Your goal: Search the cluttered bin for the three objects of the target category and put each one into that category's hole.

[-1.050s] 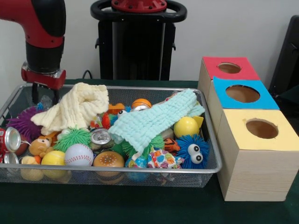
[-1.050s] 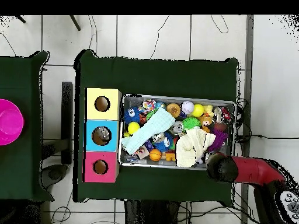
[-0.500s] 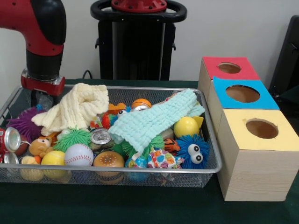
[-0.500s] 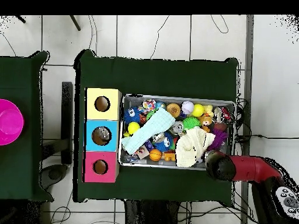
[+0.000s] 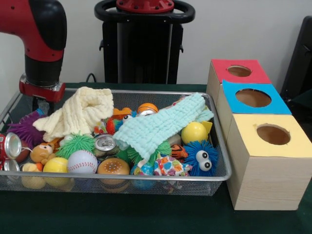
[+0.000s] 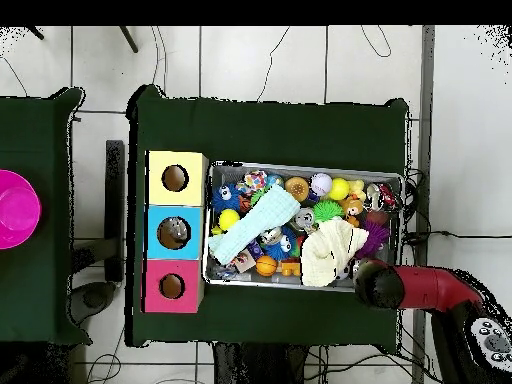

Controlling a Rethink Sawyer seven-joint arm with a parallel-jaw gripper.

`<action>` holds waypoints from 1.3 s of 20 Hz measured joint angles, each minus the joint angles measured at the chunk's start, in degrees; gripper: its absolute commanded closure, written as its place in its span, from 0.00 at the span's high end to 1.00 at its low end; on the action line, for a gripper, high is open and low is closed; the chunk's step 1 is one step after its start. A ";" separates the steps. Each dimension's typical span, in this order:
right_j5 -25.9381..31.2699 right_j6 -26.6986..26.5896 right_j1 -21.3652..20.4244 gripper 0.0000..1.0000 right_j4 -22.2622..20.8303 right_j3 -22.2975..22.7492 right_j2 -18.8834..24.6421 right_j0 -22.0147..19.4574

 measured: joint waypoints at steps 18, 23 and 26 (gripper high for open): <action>1.81 0.00 -1.99 0.00 0.80 -0.13 -0.45 1.06; 6.86 0.00 -5.88 0.00 3.09 -0.12 0.05 2.09; 8.90 0.00 -7.45 0.00 4.17 -0.10 0.81 2.48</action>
